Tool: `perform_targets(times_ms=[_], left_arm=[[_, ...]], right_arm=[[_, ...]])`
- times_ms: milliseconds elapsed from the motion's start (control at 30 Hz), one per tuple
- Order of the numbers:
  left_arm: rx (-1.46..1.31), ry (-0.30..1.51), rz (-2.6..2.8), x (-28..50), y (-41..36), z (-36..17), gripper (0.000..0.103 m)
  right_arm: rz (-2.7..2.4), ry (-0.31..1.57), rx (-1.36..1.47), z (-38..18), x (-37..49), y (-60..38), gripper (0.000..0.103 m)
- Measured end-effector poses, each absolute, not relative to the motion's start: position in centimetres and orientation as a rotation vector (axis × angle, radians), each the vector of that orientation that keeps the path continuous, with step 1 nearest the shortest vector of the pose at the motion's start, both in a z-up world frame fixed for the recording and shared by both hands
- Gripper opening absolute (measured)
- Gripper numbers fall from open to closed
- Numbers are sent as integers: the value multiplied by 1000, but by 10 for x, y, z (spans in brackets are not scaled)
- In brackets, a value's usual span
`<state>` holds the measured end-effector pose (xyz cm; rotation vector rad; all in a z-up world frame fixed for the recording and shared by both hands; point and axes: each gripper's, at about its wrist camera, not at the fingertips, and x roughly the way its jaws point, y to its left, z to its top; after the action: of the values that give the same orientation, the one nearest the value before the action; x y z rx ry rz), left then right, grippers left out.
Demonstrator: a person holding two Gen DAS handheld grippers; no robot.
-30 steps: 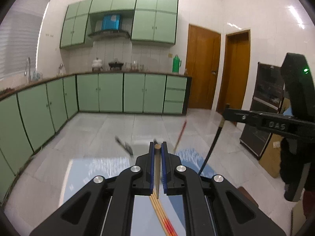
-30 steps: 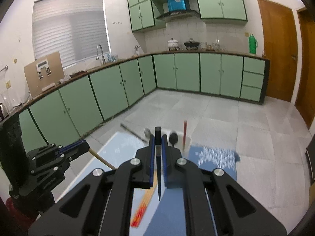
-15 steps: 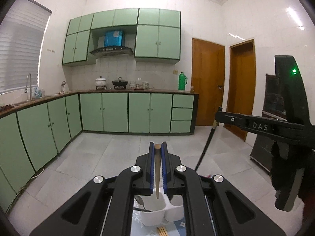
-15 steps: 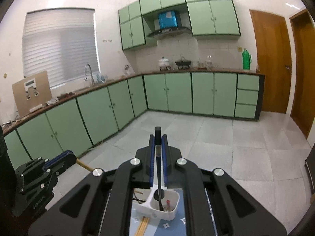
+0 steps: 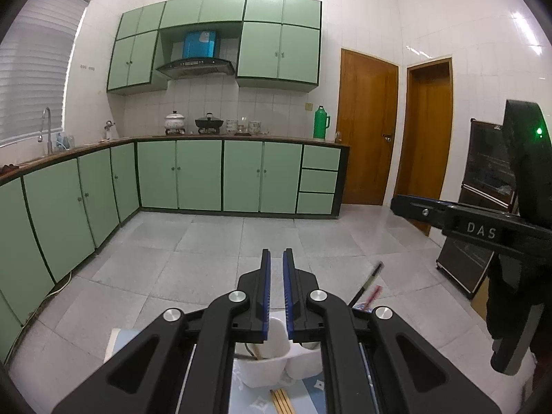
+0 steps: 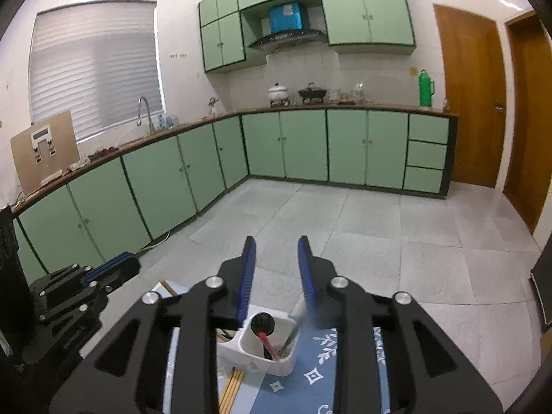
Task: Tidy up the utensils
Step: 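Move both open tools back toward the remaining chopsticks on the mat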
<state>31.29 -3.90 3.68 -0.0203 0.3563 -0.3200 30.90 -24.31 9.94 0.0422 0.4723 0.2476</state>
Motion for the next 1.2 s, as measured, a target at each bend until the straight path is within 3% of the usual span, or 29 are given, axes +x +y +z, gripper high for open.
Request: perform_targets(times_ms=[133,267,533,767,1033,1200], left_arm=[[-22,345,-319,287,-33,41,24],[-39,355,-309,254,-26,32,44],[-42,486,-258,205,-12,-36,59],[-28,643,-216,178,0,-121,59],[-18,779,-181,165,11,-177,59],[-18,831,-158,159,17,-196,62]], right_arm=[[215,434,41,104,281,-255,43],[190,402,37,95,237,-263,62],[160,466,27,24,163,-253,85],[148,601,36,-55,122,-229,87],[143,738,79,-121,102,-206,86],[136,799,68,-142,100,-196,78]])
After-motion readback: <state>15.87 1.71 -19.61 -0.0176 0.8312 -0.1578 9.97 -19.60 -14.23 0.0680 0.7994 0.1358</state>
